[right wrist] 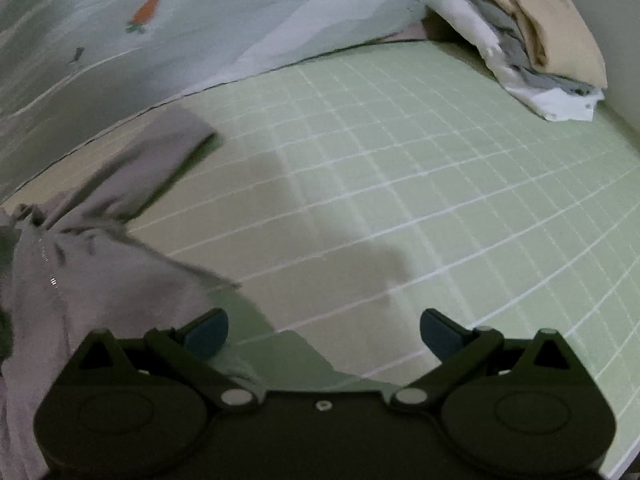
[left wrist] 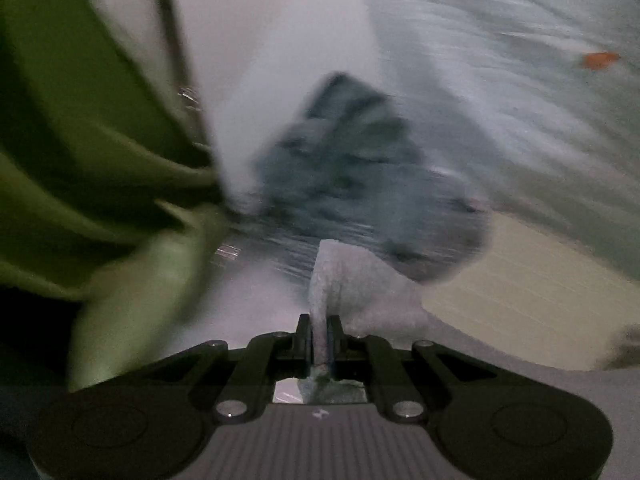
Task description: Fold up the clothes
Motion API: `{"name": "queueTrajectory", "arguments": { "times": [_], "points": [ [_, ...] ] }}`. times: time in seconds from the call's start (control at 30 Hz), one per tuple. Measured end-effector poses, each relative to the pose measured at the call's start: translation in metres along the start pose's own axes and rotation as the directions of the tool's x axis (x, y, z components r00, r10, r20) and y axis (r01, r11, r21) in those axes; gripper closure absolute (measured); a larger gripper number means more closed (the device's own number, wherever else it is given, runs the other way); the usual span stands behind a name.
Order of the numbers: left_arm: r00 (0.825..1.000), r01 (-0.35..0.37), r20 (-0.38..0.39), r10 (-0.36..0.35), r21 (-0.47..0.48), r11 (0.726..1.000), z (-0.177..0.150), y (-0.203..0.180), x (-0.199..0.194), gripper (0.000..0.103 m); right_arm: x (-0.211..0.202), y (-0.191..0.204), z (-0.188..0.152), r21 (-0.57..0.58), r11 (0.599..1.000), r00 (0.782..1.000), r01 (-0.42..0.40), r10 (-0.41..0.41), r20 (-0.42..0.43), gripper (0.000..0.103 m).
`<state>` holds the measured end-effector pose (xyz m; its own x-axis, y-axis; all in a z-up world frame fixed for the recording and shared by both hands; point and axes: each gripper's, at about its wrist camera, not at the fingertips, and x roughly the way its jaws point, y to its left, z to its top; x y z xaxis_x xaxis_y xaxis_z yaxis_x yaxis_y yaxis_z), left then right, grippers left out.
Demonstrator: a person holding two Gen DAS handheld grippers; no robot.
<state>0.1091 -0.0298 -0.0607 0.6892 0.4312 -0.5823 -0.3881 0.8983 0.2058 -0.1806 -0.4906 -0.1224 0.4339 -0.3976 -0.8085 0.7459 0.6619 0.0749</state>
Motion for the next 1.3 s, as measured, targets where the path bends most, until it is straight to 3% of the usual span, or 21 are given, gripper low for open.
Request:
{"name": "queueTrajectory", "arguments": {
  "times": [0.07,0.17,0.33,0.43,0.67,0.8,0.97,1.17,1.3],
  "points": [
    [0.999,-0.007,-0.047,0.006,-0.01,1.0,0.0,0.014,0.013,0.093,-0.005,0.015,-0.005,0.004,1.0,1.0,0.017,-0.017,0.009,0.0],
    [0.989,0.063,-0.131,-0.071,-0.062,0.996,-0.006,0.027,0.024,0.086,-0.012,0.023,-0.009,0.027,0.998,0.998,0.055,-0.056,0.026,0.0],
    [0.967,0.194,-0.16,-0.198,-0.04,0.98,-0.023,0.006,0.003,0.035,-0.021,0.029,-0.012,0.078,0.993,0.994,0.092,-0.096,0.047,0.0],
    [0.948,0.265,-0.174,-0.265,-0.024,0.964,-0.036,-0.021,-0.018,0.022,-0.026,0.03,-0.009,0.078,0.994,0.993,0.078,-0.085,0.085,0.0],
    [0.881,0.413,-0.274,-0.385,0.053,0.909,-0.077,-0.098,-0.063,0.016,-0.033,0.024,0.004,0.012,0.999,0.989,-0.044,0.042,0.145,0.0],
    [0.854,0.448,-0.338,-0.394,0.096,0.889,-0.107,-0.138,-0.084,0.015,-0.029,0.008,0.013,-0.026,0.992,0.981,-0.125,0.127,0.147,0.0],
    [0.839,0.453,-0.393,-0.376,0.123,0.883,-0.131,-0.171,-0.096,0.015,-0.012,-0.013,0.029,-0.028,0.987,0.978,-0.159,0.161,0.131,0.0],
    [0.842,0.413,-0.428,-0.328,0.123,0.902,-0.134,-0.193,-0.091,0.014,0.019,-0.027,0.053,-0.012,0.976,0.972,-0.219,0.219,0.083,0.0],
    [0.845,0.377,-0.457,-0.276,0.146,0.915,-0.129,-0.207,-0.076,0.014,0.047,-0.014,0.084,-0.045,0.972,0.97,-0.232,0.234,0.061,0.0]
  ]
}}
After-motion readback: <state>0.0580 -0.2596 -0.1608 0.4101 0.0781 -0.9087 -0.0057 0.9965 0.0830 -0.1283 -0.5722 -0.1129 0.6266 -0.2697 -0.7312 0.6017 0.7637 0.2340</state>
